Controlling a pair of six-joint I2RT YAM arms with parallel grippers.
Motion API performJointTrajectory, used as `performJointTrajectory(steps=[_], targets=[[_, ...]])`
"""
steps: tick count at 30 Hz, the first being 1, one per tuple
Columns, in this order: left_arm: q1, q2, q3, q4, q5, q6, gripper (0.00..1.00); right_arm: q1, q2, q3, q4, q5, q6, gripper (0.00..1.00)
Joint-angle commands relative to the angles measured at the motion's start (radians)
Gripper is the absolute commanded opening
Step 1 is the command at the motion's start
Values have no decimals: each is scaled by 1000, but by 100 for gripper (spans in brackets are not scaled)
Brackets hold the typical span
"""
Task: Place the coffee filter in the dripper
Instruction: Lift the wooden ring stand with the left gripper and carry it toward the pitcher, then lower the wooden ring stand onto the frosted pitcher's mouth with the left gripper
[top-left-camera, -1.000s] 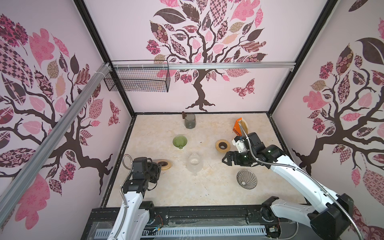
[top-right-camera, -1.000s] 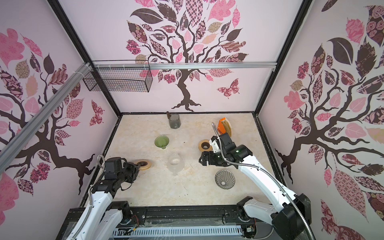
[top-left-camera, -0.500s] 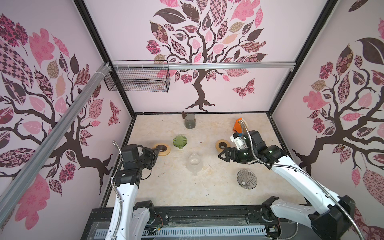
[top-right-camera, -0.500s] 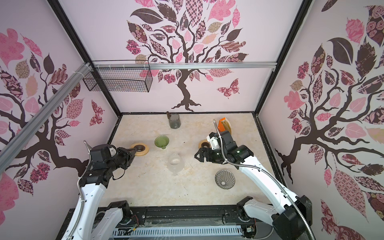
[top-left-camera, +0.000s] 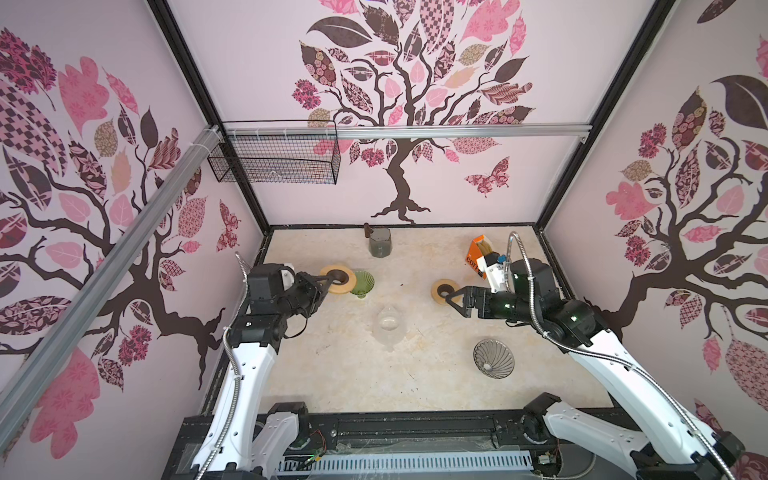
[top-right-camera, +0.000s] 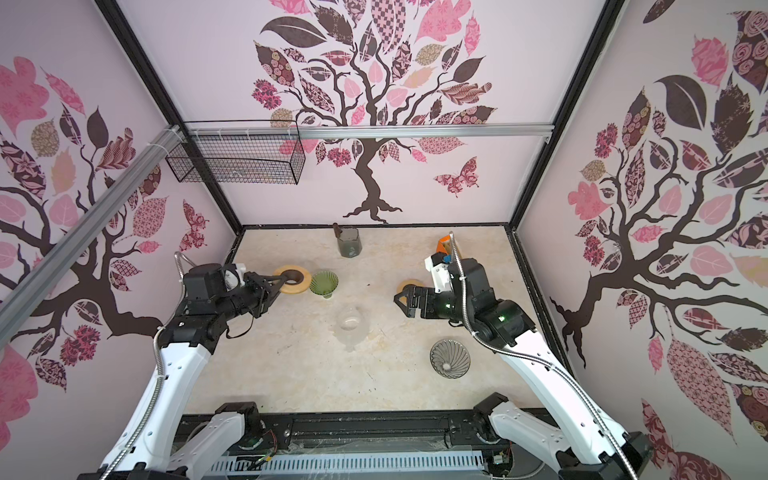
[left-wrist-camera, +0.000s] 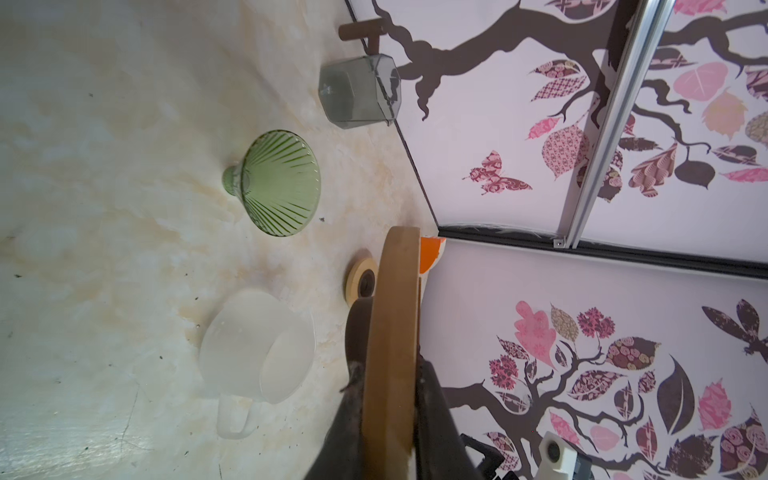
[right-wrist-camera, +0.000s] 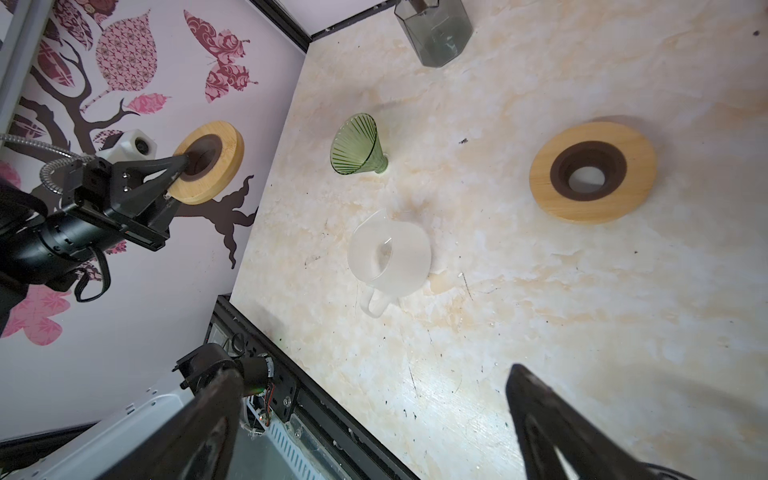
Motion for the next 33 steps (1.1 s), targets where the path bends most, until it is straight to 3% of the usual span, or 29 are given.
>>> performJointTrajectory(steps=[1, 9, 17, 33], targets=[[-56, 24, 56, 64, 34, 27, 0, 4, -74, -30, 21, 33, 20, 100], [-239, 105, 18, 120, 44, 44, 0, 4, -223, -162, 164, 26, 99, 100], [-374, 193, -59, 233, 50, 21, 0, 4, -216, -198, 236, -51, 111, 100], [-409, 319, -200, 404, 88, -10, 1, 5, -193, -216, 238, -68, 99, 100]])
